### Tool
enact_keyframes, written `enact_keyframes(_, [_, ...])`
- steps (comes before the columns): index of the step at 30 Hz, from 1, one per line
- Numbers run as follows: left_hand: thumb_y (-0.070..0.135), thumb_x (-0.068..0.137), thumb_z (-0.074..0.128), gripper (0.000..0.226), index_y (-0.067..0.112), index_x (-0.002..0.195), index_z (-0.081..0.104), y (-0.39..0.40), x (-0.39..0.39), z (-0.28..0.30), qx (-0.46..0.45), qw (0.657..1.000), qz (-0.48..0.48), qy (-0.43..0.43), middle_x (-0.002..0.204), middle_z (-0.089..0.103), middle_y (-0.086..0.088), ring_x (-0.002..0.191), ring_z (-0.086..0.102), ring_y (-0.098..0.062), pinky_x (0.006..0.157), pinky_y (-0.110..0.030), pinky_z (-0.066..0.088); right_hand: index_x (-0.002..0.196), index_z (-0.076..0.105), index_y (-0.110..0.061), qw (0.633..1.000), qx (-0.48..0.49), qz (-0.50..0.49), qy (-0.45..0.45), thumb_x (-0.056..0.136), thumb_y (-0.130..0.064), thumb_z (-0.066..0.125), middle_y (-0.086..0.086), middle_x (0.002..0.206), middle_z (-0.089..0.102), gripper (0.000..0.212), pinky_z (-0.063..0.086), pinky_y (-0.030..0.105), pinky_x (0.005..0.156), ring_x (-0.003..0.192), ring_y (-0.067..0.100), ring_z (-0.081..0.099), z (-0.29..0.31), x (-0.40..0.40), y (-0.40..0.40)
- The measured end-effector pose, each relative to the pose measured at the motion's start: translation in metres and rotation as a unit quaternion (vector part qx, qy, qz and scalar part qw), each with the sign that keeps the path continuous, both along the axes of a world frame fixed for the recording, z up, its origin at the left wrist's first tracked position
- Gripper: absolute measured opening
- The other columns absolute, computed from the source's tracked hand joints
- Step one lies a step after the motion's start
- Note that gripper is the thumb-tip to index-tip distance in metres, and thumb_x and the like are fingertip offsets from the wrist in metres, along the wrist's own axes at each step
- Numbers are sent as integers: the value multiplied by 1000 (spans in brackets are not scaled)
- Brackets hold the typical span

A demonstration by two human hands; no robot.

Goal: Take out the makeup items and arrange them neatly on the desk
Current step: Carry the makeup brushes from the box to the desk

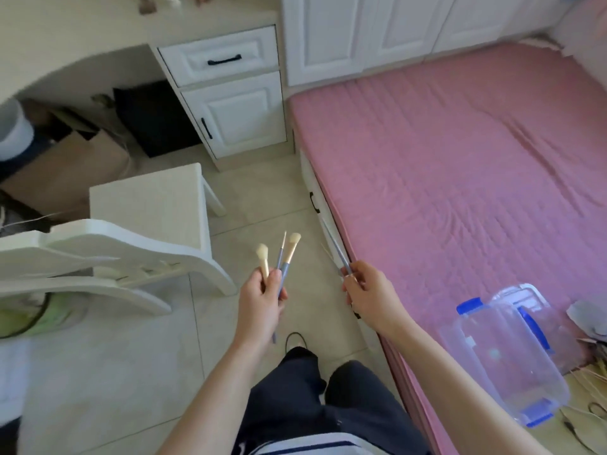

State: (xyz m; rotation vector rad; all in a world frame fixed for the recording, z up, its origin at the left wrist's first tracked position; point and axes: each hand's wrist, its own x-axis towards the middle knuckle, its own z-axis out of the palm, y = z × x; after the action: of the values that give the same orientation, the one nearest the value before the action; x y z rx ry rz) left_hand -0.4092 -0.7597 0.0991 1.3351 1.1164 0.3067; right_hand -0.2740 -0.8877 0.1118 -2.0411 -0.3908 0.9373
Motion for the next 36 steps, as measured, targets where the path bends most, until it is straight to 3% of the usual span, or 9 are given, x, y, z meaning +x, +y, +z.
enact_keyframes(11, [26, 98, 49, 26, 5, 82, 52, 95, 13, 8, -18, 995, 94, -22, 61, 52, 1, 42, 36, -10, 41, -21, 31, 104, 58, -19, 999, 7, 21, 31, 97, -10, 43, 1, 82, 62, 19, 47, 19, 52, 63, 13, 56, 3, 24, 112])
enact_keyframes(18, [23, 98, 48, 20, 7, 87, 53, 166, 84, 7, -7, 992, 122, -21, 63, 53, 5, 42, 35, -8, 43, -20, 32, 104, 58, -17, 998, -8, 47, 35, 97, -9, 42, 4, 87, 63, 20, 47, 19, 56, 67, 13, 57, -7, 88, 188])
enact_keyframes(22, [20, 96, 48, 20, 8, 80, 52, 216, 141, 8, -2, 989, 148, -17, 60, 51, 4, 42, 35, -9, 42, -22, 31, 106, 58, -17, 996, -26, 78, 18, 96, -11, 41, 4, 87, 63, 20, 52, 31, 60, 68, 16, 57, -8, 142, 239])
enact_keyframes(26, [18, 96, 49, 16, 6, 87, 55, 247, 181, 12, -21, 985, 169, -34, 58, 53, 8, 43, 36, -8, 42, -21, 31, 106, 58, -16, 991, -40, 126, -3, 96, -12, 40, 5, 89, 63, 21, 55, 38, 65, 69, 17, 57, 0, 182, 279])
enact_keyframes(31, [15, 97, 49, 13, 6, 91, 57, 302, 236, 17, -44, 976, 206, -50, 64, 53, 2, 44, 38, -8, 41, -19, 31, 104, 58, -17, 987, -39, 148, -43, 96, -12, 41, 4, 87, 63, 20, 55, 38, 64, 71, 20, 60, 5, 246, 346])
enact_keyframes(36, [15, 97, 48, 13, 7, 96, 58, 362, 264, 13, -50, 971, 227, -52, 70, 52, -2, 51, 38, -8, 44, -17, 34, 98, 57, -20, 990, -38, 132, -27, 94, -11, 42, 5, 88, 64, 18, 55, 39, 63, 67, 18, 58, -2, 283, 408])
